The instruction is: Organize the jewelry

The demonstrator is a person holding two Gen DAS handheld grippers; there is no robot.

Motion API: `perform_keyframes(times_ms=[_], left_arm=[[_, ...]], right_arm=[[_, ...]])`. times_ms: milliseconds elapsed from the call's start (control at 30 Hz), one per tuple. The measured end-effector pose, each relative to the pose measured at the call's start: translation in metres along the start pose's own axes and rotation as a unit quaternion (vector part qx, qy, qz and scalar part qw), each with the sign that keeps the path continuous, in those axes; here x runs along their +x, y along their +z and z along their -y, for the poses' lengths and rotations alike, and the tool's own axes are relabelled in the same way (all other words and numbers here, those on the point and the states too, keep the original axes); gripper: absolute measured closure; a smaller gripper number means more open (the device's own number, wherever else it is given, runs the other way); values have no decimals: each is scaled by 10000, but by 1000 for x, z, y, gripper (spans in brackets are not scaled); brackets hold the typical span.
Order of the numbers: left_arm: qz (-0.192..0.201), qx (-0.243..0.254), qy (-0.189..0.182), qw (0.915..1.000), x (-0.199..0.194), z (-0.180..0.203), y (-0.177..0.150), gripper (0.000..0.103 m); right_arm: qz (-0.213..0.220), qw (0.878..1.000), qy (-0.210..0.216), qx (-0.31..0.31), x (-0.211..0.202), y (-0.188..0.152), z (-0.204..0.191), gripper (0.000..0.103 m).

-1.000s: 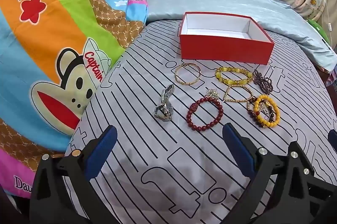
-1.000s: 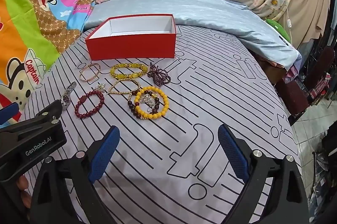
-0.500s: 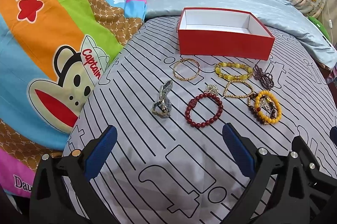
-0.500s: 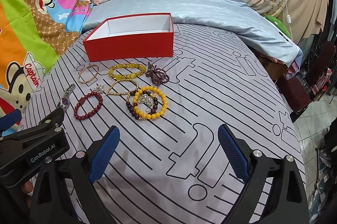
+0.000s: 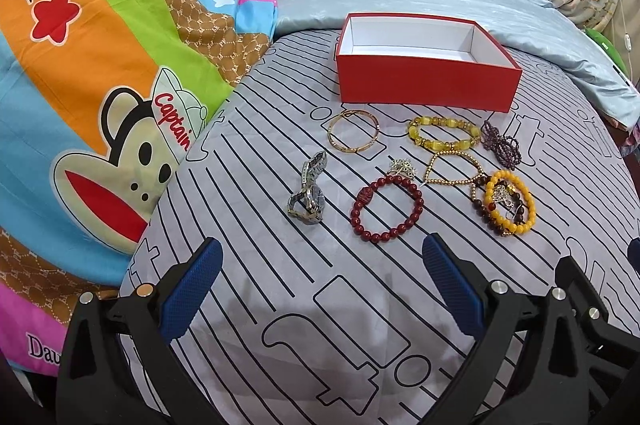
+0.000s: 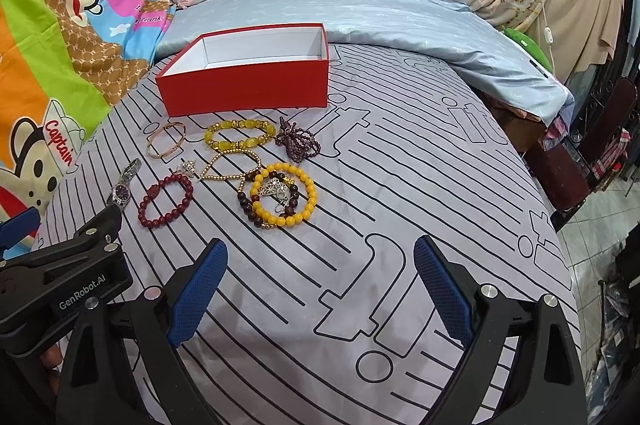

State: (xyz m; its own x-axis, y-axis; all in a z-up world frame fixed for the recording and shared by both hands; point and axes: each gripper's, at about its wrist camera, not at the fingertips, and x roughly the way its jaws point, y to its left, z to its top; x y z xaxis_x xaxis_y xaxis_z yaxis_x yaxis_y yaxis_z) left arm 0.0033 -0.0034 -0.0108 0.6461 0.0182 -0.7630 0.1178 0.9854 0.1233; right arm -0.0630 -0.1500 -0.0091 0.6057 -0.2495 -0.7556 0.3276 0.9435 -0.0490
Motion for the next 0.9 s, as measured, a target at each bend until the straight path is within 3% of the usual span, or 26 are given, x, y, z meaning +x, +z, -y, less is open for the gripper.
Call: perform_keyframes(times_ms=[300, 567, 667, 833, 900], left_arm=[[69, 49, 71, 9999, 0, 0, 0, 5], [108, -76, -77, 9999, 2, -2, -1, 5], [287, -131, -122, 9994, 0, -2, 0, 5], [-122, -376, -329, 9987, 18, -15, 0, 5], [-100, -527, -358, 9979, 25, -24, 0, 5]], right_arm=[[-10, 10000, 0, 5, 1, 0, 0, 11], [-36, 10000, 2, 8, 5, 0, 0, 11], [-69, 10000, 12, 3, 10, 0, 0, 11], [-169, 9998, -43, 17, 18, -1, 3, 11], [-222, 9997, -75, 63, 23, -2, 7, 11]])
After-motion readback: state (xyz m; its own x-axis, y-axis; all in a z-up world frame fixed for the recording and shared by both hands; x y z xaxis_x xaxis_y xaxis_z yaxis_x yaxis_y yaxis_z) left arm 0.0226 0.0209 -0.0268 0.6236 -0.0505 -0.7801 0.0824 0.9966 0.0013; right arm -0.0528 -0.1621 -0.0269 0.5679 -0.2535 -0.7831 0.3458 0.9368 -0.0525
